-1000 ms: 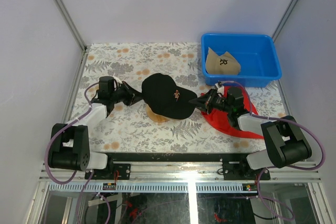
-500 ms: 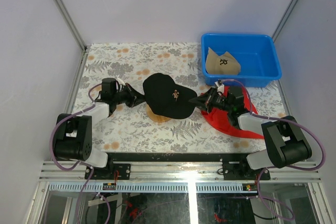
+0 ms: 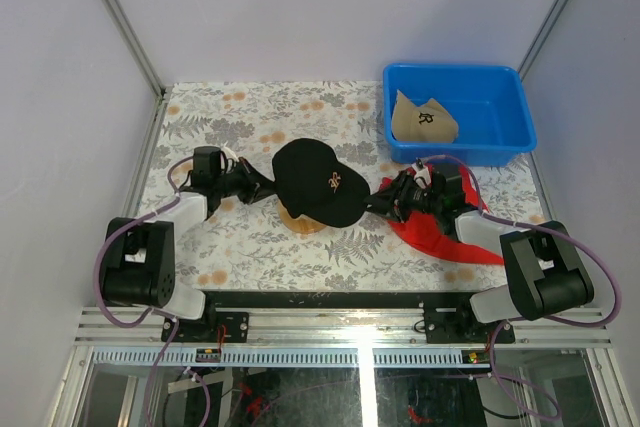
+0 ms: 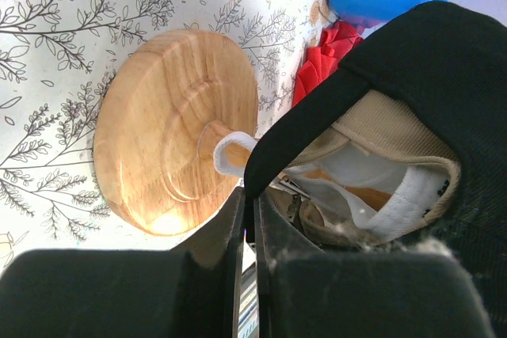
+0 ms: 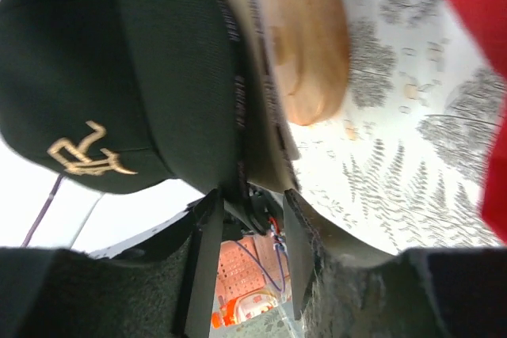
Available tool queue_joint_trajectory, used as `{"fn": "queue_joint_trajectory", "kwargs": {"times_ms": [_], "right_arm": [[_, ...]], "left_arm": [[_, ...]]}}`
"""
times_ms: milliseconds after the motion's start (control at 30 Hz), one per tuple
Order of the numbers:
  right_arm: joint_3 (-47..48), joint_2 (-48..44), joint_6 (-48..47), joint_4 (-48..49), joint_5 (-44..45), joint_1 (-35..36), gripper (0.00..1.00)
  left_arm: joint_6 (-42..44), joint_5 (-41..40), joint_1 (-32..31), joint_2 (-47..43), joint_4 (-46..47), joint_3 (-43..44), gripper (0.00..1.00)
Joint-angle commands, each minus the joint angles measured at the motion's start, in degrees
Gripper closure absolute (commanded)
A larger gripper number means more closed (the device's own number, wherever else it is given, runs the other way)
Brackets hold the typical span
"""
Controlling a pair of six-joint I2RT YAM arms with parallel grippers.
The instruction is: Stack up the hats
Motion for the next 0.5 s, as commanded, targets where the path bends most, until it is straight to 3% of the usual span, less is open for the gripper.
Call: {"fn": "queue_joint_trajectory", "kwargs": {"times_ms": [0,300,467], "right_arm": [[2.1,-1.4,-8.6,-17.9,4.9,-1.0,0.57],[7.2,-6.3,-14.0,-28.6,9.5,-1.0,0.55],[12.8,-10.7,-19.9,-39.0,14.8,-1.0,0.53]], "left_arm": [[5.8,-5.2,0.4,0.0,-12.6,-0.2,1.0],[4.7,-4.4,0.4,-3.4,-14.6,1.0,0.99],[3.4,-5.0,0.3,-6.3,-15.8,2.1,0.85]]}}
